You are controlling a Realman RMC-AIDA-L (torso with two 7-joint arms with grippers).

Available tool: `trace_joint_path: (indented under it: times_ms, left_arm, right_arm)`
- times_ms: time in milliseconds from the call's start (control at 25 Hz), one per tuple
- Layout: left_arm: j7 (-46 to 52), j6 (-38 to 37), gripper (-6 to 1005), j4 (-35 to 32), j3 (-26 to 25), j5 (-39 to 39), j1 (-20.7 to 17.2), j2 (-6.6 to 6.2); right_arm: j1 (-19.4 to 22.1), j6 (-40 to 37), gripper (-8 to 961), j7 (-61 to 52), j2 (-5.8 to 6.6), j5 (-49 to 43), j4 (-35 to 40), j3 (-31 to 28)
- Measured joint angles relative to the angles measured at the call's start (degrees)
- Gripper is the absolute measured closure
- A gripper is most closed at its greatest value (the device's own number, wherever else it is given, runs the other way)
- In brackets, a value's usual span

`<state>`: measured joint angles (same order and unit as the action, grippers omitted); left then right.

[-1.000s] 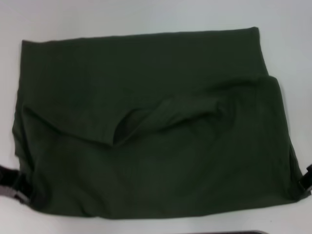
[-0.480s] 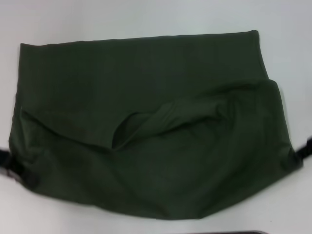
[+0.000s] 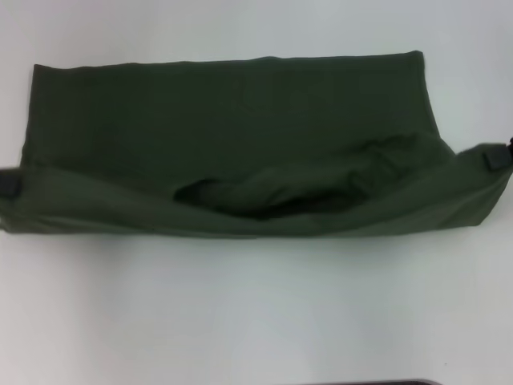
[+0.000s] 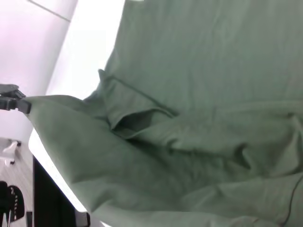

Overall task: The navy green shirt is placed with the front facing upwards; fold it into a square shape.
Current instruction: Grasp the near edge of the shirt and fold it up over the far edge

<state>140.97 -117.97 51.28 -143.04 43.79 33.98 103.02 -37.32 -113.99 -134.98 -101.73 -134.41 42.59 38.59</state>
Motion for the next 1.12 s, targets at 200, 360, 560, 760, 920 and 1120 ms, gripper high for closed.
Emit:
trace_joint_path:
  times_ms: [200,360,560,760,920,1120]
  left_arm:
    - [-0.66,-0.13,992,1.36,-3.1,1.79,-0.59,-0.75]
    - [-1.11,-0.21,992,1.54,-3.41,3.38,-1.07,-0.91]
    - [-2.62,-0.36,992,1.73,-4.23,9.41,-3.12,-1.36]
    - [-3.77,-0.43,992,2.02,-5.24,11.34,-4.37,-1.38]
    - [-4.21,-0.4,992,1.03,-4.12,9.09,-4.92,-1.3]
    - [-4.23,-0.39,992,0.86,-2.14,4.69,-6.17,-0.96]
  right_arm:
    - [0.68,-0.02,899,-0.42,0.74,1.76,0.49,-0.2]
    - [1.09,-0.01,900,-0.42,0.93,2.94,0.49,-0.82]
    - [1.76,0.0,900,-0.67,2.07,5.54,0.47,-2.22]
    - [2.24,0.14,899,-0.72,2.39,6.21,0.33,-2.94]
    - [2.57,0.24,899,-0.22,1.94,5.56,-0.55,-1.11]
    - [2.86,0.24,899,-0.06,1.79,3.24,-1.82,2.62]
